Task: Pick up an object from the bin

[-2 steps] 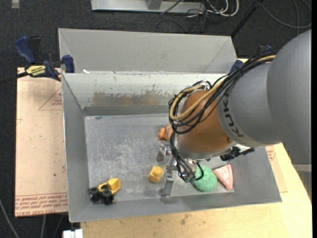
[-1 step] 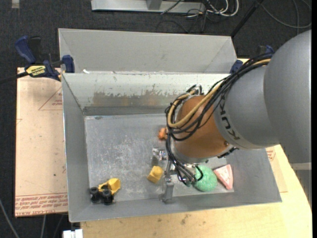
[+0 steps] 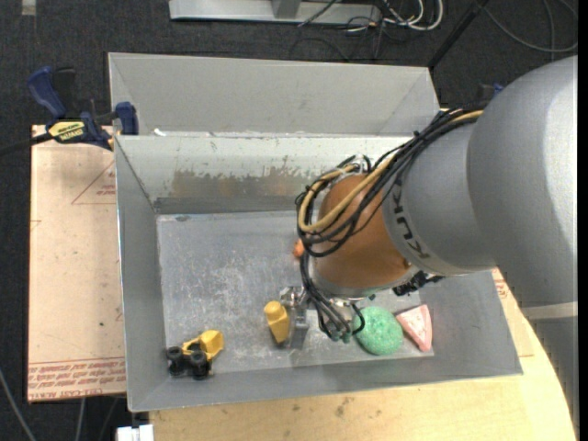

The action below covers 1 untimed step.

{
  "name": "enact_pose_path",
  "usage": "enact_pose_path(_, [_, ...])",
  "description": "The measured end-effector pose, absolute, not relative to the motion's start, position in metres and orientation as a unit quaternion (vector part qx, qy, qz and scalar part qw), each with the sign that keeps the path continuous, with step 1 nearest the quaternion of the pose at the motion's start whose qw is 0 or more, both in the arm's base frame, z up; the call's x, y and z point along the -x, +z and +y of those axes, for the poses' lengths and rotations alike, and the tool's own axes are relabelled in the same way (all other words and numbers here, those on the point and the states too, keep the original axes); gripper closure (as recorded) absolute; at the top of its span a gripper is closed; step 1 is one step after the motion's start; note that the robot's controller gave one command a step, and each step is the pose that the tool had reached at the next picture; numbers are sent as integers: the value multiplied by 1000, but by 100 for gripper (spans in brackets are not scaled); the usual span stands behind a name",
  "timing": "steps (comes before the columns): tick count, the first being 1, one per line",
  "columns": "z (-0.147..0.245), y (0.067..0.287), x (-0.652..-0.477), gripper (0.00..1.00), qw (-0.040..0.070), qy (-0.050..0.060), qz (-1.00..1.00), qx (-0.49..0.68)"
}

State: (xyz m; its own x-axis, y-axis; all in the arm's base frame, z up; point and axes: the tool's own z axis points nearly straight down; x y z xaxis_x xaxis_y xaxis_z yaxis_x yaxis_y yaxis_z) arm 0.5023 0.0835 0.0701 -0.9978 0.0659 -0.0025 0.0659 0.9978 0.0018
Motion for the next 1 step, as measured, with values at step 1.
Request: enact_pose_path(1, [84,70,-502,100,1,1,999,-33])
